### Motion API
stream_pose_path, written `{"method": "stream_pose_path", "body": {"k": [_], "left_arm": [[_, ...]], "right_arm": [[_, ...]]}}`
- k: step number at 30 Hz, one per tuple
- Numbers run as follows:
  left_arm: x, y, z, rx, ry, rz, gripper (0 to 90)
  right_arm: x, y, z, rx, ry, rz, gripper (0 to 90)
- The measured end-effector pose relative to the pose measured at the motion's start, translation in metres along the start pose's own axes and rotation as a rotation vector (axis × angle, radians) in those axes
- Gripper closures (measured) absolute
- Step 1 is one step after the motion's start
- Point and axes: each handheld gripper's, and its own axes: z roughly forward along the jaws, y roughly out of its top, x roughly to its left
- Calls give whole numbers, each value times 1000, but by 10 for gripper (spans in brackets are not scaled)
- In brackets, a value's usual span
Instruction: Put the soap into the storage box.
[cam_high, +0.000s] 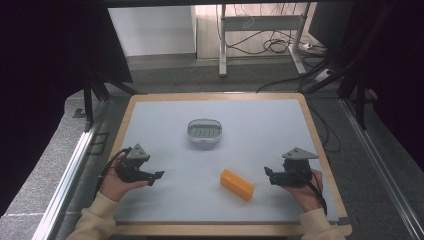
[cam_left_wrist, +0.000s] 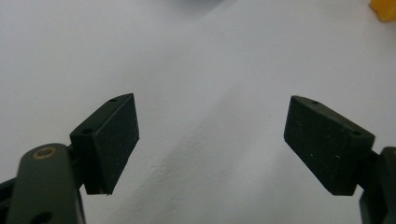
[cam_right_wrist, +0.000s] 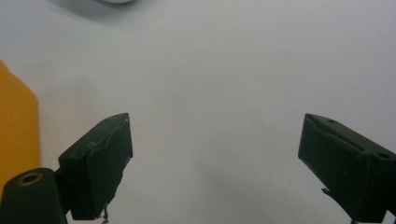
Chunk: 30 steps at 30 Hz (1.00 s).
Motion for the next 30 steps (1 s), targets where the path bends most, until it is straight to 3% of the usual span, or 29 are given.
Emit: {"method": "stream_pose_path", "body": {"k": [12, 30], "left_arm": [[1, 0, 2, 2, -5, -2, 179], [1, 0, 2, 5, -6, -2, 179]], "right_arm": [[-3, -1, -1, 28, 5, -6, 158], [-7, 2, -7, 23, 28, 26, 211]]}}
